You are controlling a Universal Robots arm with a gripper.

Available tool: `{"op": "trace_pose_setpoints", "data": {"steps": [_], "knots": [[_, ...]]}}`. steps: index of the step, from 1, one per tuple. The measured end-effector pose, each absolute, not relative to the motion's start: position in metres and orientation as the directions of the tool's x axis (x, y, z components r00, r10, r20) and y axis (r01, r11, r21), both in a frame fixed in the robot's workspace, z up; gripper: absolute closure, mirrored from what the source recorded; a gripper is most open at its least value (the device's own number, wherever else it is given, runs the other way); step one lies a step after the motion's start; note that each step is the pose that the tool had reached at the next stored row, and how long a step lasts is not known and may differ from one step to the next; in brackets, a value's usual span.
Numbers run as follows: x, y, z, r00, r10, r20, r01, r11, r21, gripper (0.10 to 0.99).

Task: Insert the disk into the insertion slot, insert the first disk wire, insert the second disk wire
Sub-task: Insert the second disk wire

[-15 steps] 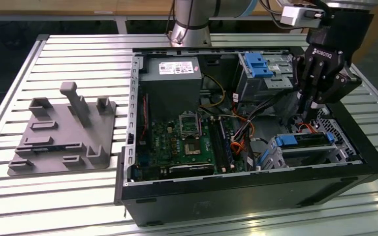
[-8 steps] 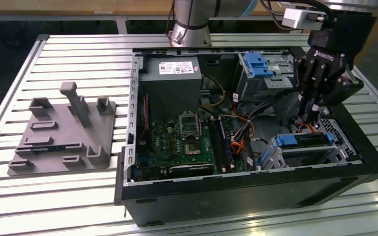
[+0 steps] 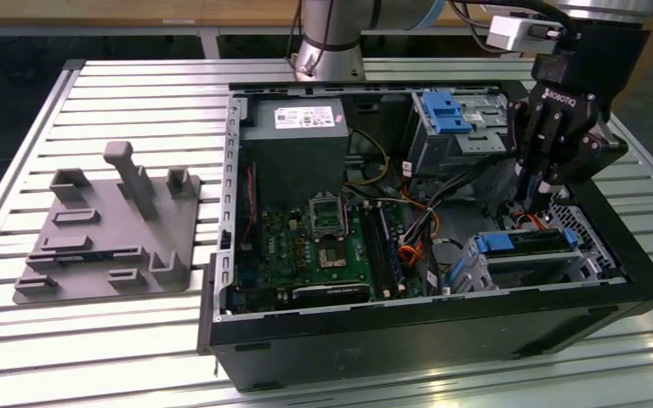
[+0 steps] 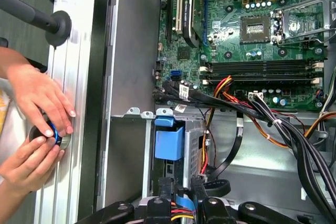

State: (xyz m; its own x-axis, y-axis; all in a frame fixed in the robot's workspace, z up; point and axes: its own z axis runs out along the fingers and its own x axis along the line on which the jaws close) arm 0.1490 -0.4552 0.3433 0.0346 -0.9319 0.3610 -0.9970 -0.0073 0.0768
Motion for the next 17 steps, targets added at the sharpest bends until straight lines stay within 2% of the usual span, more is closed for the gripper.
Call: {"op": "trace_pose_setpoints", "data": {"steps": [17], "knots": [[0.1481, -0.4552, 0.3419, 0.026, -0.932, 0.362, -0.998, -0.001, 0.070, 0.792]]}}
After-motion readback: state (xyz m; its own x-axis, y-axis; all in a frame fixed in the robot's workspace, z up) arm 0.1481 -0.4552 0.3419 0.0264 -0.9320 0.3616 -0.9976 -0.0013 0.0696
